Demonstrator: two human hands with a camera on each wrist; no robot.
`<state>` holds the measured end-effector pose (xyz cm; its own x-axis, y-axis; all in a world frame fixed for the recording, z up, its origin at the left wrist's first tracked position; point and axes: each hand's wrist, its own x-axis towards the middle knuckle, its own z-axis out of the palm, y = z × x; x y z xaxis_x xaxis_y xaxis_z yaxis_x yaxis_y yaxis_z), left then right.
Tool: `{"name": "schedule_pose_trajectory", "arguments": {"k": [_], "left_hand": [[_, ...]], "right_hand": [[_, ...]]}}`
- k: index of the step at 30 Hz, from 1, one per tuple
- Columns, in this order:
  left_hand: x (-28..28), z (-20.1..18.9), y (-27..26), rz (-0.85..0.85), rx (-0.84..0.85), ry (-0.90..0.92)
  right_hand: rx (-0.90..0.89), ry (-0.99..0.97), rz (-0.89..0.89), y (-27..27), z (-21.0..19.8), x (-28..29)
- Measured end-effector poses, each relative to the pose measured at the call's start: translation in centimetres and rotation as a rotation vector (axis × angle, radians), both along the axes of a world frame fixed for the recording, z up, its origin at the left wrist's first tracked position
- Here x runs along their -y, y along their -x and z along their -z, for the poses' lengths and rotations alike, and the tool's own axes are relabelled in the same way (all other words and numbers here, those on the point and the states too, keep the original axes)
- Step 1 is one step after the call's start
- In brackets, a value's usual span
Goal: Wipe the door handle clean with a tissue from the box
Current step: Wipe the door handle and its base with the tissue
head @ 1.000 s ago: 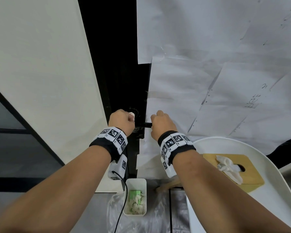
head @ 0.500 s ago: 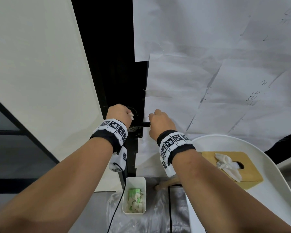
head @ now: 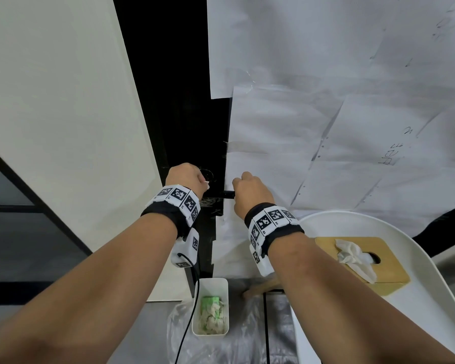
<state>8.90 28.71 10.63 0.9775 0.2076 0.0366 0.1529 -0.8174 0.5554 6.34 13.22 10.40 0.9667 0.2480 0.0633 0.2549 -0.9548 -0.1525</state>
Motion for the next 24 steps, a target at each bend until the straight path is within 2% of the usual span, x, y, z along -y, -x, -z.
{"name": "schedule_pose_trajectory", "arguments": {"k": [12,24], "left_hand": [[0.2,0.1,-1.2,-0.056,0.014,0.095],[-0.1,0.4,2.7,-0.006,0.019,0.059]], "right_hand": [[-0.003,-0.01,0.001,-0.1,0.1,0.1],[0.014,-0.019,0.026,0.2,0.2,-0.3]]}}
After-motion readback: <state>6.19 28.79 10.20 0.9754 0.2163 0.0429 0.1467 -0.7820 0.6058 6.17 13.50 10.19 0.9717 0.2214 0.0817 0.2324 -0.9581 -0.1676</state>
